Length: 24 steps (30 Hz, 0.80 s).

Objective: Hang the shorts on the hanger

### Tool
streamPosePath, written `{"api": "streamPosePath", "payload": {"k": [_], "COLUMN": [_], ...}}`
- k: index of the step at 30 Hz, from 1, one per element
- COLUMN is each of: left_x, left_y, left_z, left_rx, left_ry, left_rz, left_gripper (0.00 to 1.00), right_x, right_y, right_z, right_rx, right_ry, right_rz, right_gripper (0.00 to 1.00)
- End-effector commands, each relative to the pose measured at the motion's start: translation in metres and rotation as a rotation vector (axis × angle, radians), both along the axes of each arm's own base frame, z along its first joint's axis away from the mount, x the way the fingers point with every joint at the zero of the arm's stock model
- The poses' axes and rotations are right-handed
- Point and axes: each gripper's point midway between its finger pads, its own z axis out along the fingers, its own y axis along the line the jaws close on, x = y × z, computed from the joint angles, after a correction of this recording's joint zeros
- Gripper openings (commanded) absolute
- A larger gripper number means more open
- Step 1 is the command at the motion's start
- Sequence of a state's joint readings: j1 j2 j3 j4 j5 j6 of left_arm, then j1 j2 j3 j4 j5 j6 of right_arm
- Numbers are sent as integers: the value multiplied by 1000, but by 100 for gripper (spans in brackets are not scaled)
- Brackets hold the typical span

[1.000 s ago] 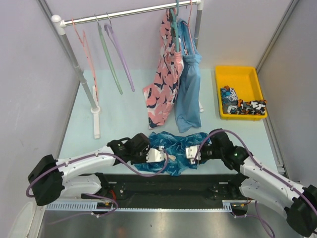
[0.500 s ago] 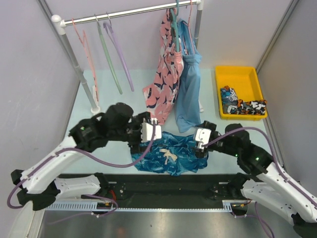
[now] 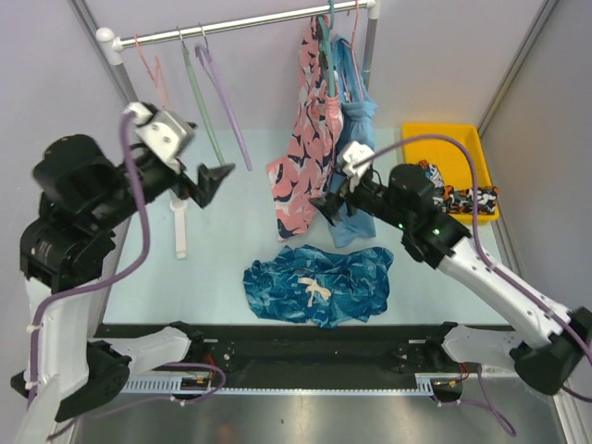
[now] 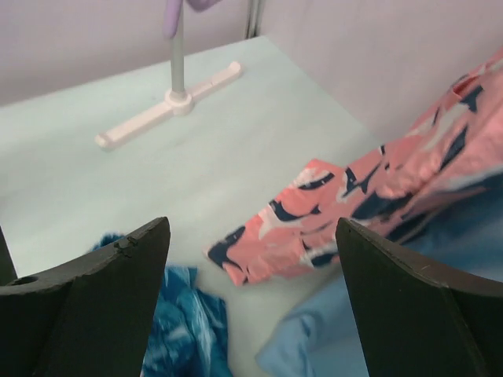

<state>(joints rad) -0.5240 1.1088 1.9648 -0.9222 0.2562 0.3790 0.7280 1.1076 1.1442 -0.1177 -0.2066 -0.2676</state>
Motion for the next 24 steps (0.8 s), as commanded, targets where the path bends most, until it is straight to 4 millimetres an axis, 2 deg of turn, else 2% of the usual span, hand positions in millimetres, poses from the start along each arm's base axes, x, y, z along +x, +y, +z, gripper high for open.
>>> {"api": "streamPosePath", "payload": {"k": [1,2,3,4,5,6,9,10,11,13,16,17,18,20,22,24], "left_x": [-2,-3,-4,-10,-13,-12,-13,-12,-14,-12,-13,-14,-16,-18,-26,-28], "left_y": [46,53,57,66,70,73,87,94,98,108,117,119,120,121,122,122], "left_z": [40,41,37,39,38,33,27,26,27,23,15,13,7,0,-1,-6], "left_rx": [-160,-162,-160,-166,-171,-170,-196,-203,-224,-245,-286,-291,-290,-287,-287,-285], "left_ry": [-73,-87,-84,-99,-100,-88,-82,-82,-79,-68,-40,-38,-30,-22,-36,-29], "left_rz": [198,225,244,270,281,298,362,395,412,466,520,532,538,545,547,550], "left_gripper": [96,97,98,98,98,99,99,100,100,100,100,100,100,100,100,100], "right_x": [15,16,16,23,20,21,20,19,21,25,34,37,45,49,57,65], "right_y": [33,38,41,51,61,65,87,89,101,106,123,124,131,136,147,148], "right_z": [80,86,104,99,101,115,116,132,124,135,128,134,124,126,116,118], "right_rx": [294,320,372,368,370,388,385,406,388,407,382,387,373,366,348,344], "right_ry": [-28,-26,-34,-17,-14,-29,-13,-29,-10,-27,-62,-81,-70,-96,-100,-118], "right_rz": [21,28,36,38,56,54,74,74,78,61,59,53,42,48,41,15], "right_gripper": [91,91,91,91,91,91,90,90,89,88,88,88,88,88,88,87]}}
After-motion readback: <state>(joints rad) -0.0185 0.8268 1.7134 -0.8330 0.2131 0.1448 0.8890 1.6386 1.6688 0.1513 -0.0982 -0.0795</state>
